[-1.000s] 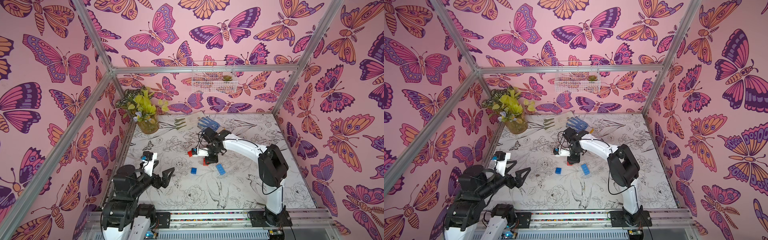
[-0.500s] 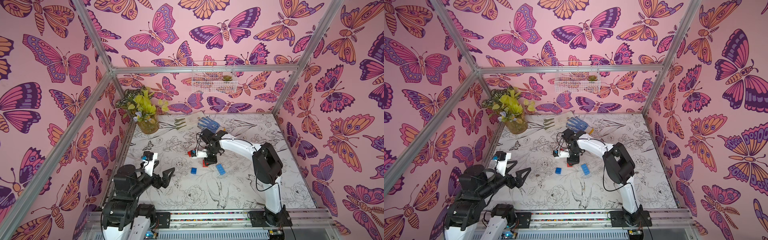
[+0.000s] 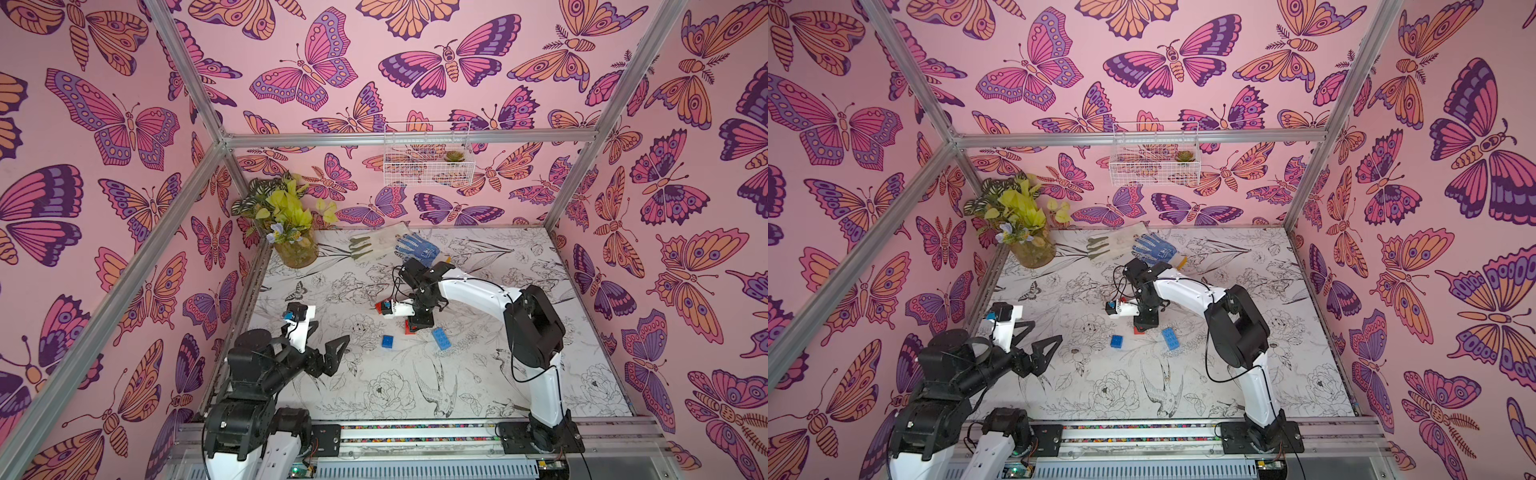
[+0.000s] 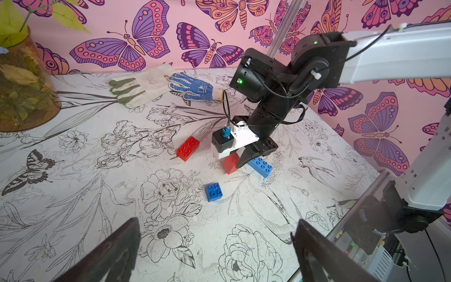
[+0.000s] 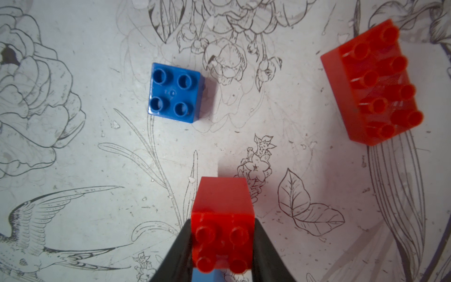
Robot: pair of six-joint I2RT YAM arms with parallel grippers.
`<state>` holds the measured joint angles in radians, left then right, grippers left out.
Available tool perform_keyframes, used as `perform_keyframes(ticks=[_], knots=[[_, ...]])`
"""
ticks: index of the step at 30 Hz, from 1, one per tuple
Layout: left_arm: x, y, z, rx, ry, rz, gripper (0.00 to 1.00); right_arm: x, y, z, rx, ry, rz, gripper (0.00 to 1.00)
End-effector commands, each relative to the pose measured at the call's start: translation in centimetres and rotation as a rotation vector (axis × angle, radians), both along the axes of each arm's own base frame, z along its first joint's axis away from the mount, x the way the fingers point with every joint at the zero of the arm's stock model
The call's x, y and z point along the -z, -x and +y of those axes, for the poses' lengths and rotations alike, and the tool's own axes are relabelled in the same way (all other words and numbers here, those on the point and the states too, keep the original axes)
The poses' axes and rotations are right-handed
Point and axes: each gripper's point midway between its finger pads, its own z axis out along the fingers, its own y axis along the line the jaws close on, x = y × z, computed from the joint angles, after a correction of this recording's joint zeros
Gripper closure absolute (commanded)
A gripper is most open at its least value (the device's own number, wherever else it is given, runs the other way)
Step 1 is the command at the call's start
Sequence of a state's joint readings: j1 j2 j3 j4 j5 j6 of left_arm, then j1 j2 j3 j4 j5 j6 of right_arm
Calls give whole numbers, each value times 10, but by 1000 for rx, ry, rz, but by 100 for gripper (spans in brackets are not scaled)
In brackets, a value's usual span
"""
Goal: Assemble the letter f with lego
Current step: Place the lego brick at the center of the board.
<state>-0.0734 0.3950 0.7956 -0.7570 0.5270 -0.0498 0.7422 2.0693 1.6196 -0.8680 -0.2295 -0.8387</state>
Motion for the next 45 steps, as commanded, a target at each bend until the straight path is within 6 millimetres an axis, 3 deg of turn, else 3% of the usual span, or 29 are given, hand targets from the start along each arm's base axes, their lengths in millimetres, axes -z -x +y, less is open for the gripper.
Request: perform_keyframes(ticks=[1, 12, 24, 37, 45], knots=[[5, -1, -3, 17, 6, 17, 1, 14, 7, 1, -14, 9, 27, 66], [5, -1, -3, 17, 5, 18, 1, 19, 8, 0, -14, 26, 26, 64], [6, -1, -4, 21, 7, 20, 1, 20, 9, 0, -14, 45, 19, 53], [7, -2, -4, 22, 7, 28, 1, -51, 14, 20, -38, -112, -5, 46], [6, 0, -4, 23, 8, 21, 1, -57, 3, 31, -52, -120, -52, 45]])
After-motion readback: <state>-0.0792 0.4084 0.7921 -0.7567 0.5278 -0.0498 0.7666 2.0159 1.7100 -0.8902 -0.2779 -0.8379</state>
